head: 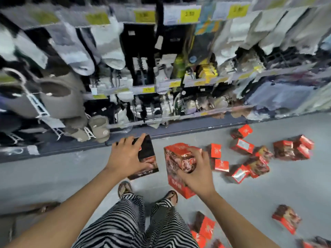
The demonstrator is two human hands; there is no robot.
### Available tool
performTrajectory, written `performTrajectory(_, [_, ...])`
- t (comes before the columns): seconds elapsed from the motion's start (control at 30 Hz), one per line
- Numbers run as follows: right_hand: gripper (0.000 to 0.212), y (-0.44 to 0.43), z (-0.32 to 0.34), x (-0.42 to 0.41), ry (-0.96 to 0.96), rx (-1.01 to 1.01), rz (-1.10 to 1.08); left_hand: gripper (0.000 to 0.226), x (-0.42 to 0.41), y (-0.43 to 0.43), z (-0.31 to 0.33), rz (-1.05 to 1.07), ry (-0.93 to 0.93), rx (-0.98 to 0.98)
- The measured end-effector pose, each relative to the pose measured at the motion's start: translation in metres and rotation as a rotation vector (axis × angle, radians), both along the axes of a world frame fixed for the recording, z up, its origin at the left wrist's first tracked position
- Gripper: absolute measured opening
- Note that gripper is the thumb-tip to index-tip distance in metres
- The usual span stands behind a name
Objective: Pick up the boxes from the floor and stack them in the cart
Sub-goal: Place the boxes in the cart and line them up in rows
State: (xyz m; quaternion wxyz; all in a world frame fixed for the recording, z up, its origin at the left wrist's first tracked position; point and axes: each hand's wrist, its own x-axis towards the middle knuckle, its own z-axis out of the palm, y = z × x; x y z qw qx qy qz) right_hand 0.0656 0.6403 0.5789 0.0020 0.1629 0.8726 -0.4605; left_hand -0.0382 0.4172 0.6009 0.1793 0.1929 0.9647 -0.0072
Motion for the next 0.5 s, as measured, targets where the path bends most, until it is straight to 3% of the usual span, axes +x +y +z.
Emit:
performTrajectory(0.23, [0.065, -0.114, 0.031, -0.059, 0.052, 0.044, 0.389, 0.114, 0.038, -0.155, 0.029, 0.391, 0.099, -0.014])
performTrajectory(0.5, [0.065, -0.339, 0.055, -0.084, 0.141, -0.014, 0.783, 0.109, 0.125, -0.357, 0.065, 0.761, 0.248, 0.006])
